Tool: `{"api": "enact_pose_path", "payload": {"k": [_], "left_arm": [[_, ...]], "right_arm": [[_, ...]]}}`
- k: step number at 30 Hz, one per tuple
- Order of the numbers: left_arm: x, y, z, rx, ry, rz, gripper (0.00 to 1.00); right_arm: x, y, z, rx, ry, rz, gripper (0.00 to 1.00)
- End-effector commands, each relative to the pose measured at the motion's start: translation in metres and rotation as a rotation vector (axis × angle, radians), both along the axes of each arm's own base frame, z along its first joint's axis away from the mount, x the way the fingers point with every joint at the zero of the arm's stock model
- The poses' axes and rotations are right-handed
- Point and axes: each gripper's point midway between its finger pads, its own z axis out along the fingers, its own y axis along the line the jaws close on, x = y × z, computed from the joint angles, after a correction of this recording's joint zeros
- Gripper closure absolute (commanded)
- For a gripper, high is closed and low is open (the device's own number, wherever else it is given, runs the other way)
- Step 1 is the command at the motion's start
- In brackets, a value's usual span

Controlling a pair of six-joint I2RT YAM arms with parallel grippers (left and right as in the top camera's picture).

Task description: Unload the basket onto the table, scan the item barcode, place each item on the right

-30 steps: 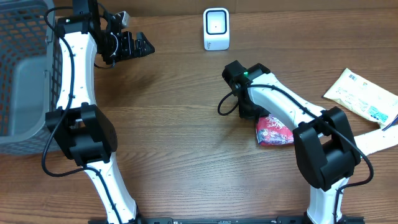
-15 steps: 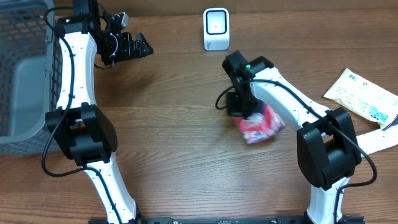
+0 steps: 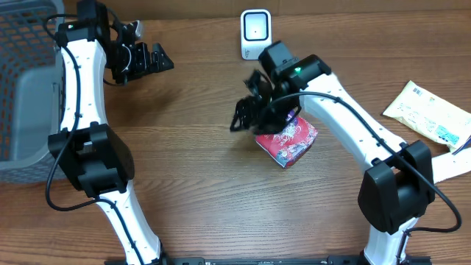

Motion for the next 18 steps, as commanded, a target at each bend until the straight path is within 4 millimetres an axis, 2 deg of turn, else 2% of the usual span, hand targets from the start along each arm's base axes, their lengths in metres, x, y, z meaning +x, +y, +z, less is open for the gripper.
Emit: {"api": "enact_pose_path", "payload": {"k": [1, 5, 10, 13, 18], "left_arm": [[0.004, 0.003, 0.001, 0.007, -0.013, -0.007, 0.00], [0.004, 0.003, 0.001, 0.004, -0.011, 0.002, 0.00], [0.006, 0.004, 0.001, 0.008, -0.021, 0.000, 0.00], [0.008, 0.011, 0.002, 0.014, -0.032, 0.013, 0.00], [0.011, 0.024, 0.003, 0.018, -0.048, 0.038, 0.00]], "right_arm": [[0.020, -0.045, -0.015, -0.433, -0.281, 0.046, 0.08], [0.017, -0.044, -0.030, -0.566, -0.369, 0.093, 0.00], [0.020, -0.046, -0.062, -0.696, -0.432, 0.044, 0.00], [0.026, -0.048, -0.073, -0.722, -0.450, 0.020, 0.02], [0.034, -0.037, -0.085, -0.704, -0.477, 0.026, 0.05]]}}
